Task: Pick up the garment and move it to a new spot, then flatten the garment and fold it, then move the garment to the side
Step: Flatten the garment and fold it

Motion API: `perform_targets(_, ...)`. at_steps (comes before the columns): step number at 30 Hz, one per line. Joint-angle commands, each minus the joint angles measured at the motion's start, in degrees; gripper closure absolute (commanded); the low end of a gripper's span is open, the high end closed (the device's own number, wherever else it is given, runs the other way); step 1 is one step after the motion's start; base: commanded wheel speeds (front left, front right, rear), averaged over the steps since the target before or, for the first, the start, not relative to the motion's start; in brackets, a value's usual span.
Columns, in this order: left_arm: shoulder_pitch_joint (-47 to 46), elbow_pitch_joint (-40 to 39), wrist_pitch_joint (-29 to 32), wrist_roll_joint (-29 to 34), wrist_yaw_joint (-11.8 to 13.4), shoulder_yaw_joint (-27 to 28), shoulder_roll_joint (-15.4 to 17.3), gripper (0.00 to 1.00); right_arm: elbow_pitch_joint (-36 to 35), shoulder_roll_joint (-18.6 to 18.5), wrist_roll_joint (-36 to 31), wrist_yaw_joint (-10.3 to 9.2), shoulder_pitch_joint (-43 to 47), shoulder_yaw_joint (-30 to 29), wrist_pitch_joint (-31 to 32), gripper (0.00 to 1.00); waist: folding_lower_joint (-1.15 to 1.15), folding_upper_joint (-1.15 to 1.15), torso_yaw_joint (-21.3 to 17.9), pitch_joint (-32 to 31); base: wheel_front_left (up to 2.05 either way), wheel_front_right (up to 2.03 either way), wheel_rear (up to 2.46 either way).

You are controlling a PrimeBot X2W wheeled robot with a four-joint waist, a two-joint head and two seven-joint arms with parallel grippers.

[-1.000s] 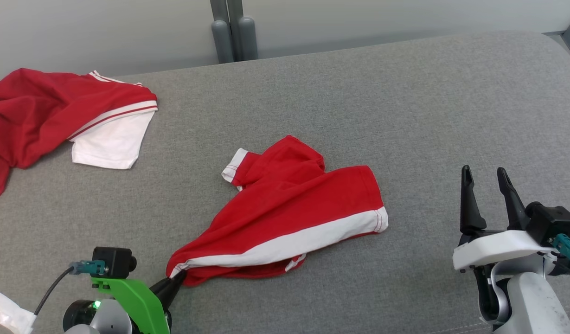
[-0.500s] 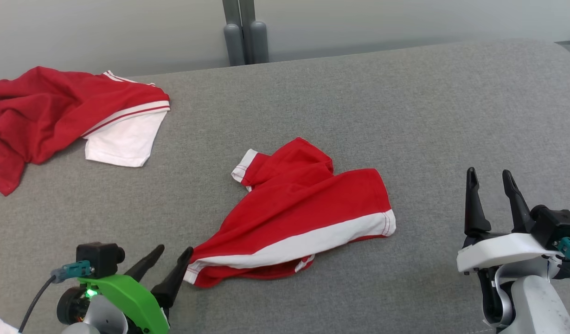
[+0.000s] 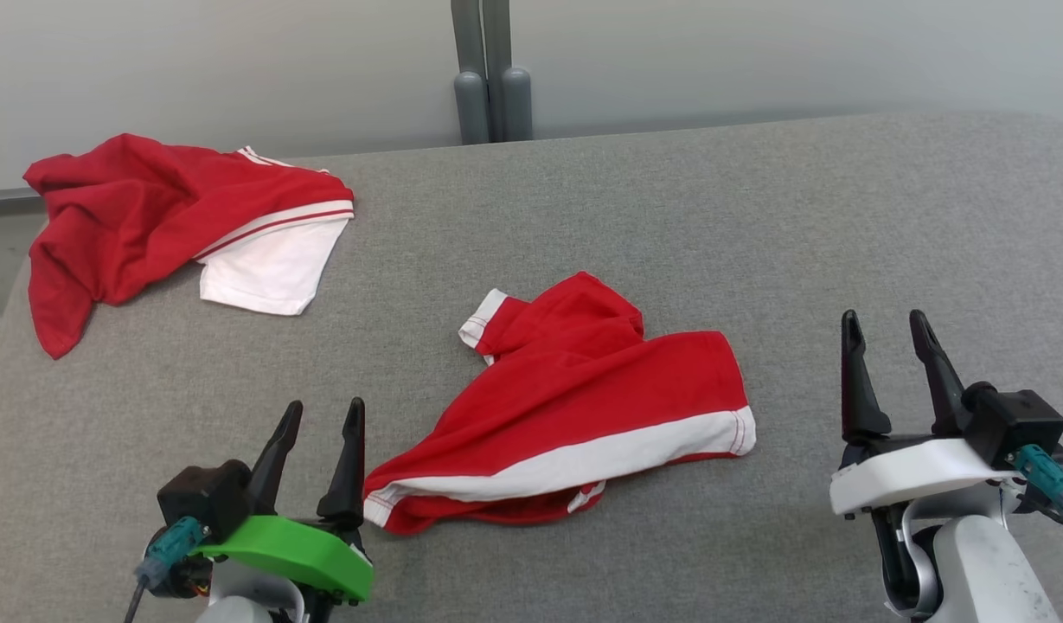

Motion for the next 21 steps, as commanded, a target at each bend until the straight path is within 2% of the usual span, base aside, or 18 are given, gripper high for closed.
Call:
perform_targets(1,-0.2,0.7,-0.6,0.7,0.7,0.5,-0.8,0.0,-0.4,-0.1,-0.2,0.0,1.1,0.6,-0.2,0.0,0.0,0.0,0.2,-0.4,0.0,0.0,0.0)
perform_targets(8,1.4,1.4,-1.3,6.0,2.4,5.6,-5.4,0.0,-2.1,-0.1,-0.6,0.0,3.2,3.1,-0.2,0.0,0.0,0.0,0.8,-1.5,0.0,0.0,0.0)
perform_targets(13,3.3,1.7,-1.4,10.6,0.4,9.4,-8.3,0.0,-2.8,-0.1,-0.1,0.0,4.9,4.2,-0.2,0.0,0.0,0.0,1.0,-2.2,0.0,0.0,0.0)
perform_targets(21,5.5,2.8,-1.4,14.7,-2.8,13.2,-11.5,0.0,-2.2,-0.1,0.2,0.0,5.7,5.4,-0.2,0.0,0.0,0.0,0.8,-3.3,0.0,0.0,0.0)
